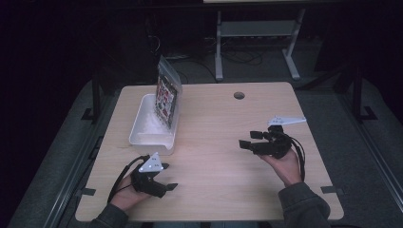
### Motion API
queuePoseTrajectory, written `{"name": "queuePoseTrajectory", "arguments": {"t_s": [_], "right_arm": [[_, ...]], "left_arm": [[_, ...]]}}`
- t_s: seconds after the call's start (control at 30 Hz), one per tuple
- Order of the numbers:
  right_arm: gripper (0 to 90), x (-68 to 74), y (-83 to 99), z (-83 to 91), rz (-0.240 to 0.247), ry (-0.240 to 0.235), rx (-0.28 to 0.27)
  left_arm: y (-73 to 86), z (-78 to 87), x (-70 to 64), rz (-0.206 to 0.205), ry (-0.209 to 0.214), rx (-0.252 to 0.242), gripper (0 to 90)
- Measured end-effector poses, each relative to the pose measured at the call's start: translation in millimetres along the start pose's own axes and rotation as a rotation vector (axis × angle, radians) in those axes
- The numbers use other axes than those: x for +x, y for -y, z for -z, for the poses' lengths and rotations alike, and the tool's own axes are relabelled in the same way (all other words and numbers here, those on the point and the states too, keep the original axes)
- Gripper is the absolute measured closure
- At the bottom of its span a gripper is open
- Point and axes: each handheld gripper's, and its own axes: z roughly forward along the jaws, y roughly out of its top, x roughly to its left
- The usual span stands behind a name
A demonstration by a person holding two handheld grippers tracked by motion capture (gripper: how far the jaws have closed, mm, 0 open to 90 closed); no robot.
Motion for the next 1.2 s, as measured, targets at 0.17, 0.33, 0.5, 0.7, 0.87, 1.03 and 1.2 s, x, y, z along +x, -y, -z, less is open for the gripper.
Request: {"name": "queuePoseTrajectory", "arguments": {"t_s": [0.17, 0.33, 0.5, 0.7, 0.87, 1.03, 1.2], "right_arm": [[25.9, -4.0, 9.0, 5.3, -0.012, 0.005, 0.013], [27.1, -5.3, 17.6, 9.9, -0.007, 0.006, 0.026], [26.7, -7.4, 27.6, 13.3, -0.014, 0.005, 0.038], [26.8, -9.2, 38.1, 18.4, -0.025, 0.006, 0.053], [27.7, -10.8, 47.2, 21.4, -0.032, 0.003, 0.058], [27.5, -10.5, 55.5, 23.2, -0.040, -0.001, 0.070], [27.4, -8.4, 62.3, 23.7, -0.035, -0.004, 0.085]], "left_arm": [[0.1, -0.5, 0.0, 0.000, -0.001, -0.002, 22.7], [0.0, -0.6, -0.1, 0.003, 0.000, -0.001, 22.7], [0.1, -1.3, 0.1, 0.002, -0.001, 0.001, 22.3], [0.0, -1.0, 0.7, 0.000, -0.002, 0.001, 21.9], [0.2, -1.2, 0.4, 0.007, -0.001, 0.001, 21.8], [0.3, -1.0, 0.7, 0.005, -0.002, 0.005, 21.7], [0.5, -1.3, 0.3, 0.005, -0.001, 0.006, 21.7]]}}
